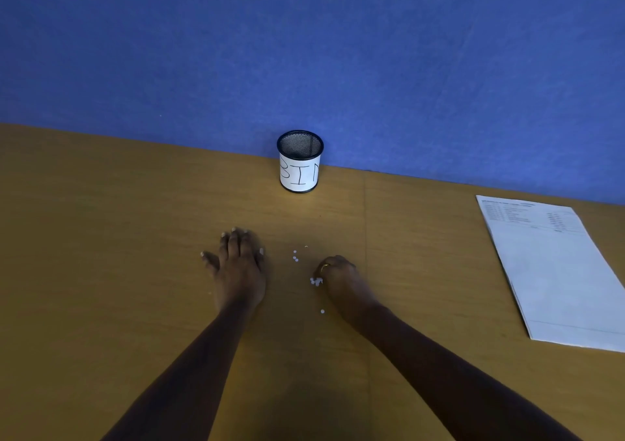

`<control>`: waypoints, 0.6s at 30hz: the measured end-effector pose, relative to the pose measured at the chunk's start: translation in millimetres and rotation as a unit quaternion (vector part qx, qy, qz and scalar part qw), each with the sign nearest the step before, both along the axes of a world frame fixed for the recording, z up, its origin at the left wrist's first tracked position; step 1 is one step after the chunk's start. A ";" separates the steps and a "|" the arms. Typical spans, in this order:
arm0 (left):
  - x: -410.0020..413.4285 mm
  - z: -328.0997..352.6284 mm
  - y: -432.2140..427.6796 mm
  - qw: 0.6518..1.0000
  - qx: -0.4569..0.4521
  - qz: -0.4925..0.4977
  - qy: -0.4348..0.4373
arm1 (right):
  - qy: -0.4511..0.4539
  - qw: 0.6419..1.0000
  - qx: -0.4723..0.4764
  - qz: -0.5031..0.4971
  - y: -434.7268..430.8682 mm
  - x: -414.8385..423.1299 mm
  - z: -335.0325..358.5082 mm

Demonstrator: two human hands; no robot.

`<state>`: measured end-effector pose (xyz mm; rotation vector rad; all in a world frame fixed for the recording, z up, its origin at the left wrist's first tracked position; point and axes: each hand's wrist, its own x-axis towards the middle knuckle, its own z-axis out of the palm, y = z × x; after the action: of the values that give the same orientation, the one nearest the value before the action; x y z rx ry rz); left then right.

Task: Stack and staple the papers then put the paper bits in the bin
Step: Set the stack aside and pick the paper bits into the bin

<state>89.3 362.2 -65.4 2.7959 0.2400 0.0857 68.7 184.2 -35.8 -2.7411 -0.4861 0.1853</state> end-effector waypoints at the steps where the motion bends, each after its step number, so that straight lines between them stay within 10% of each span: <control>1: -0.1 0.2 0.0 1.000 -0.001 0.000 -0.002 | 0.019 0.999 0.027 -0.028 0.2 2.2 1.2; 10: 0.5 0.0 0.2 1.000 0.004 0.003 0.000 | 0.093 0.937 0.239 -0.236 -7.6 16.6 3.1; 18: 1.2 0.3 1.0 1.000 0.001 0.009 0.003 | 0.248 0.760 0.486 -0.354 -13.7 40.3 12.7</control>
<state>90.5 363.2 -65.1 2.7963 0.2665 0.0821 108.9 170.4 -23.1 -1.5656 0.5044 0.3259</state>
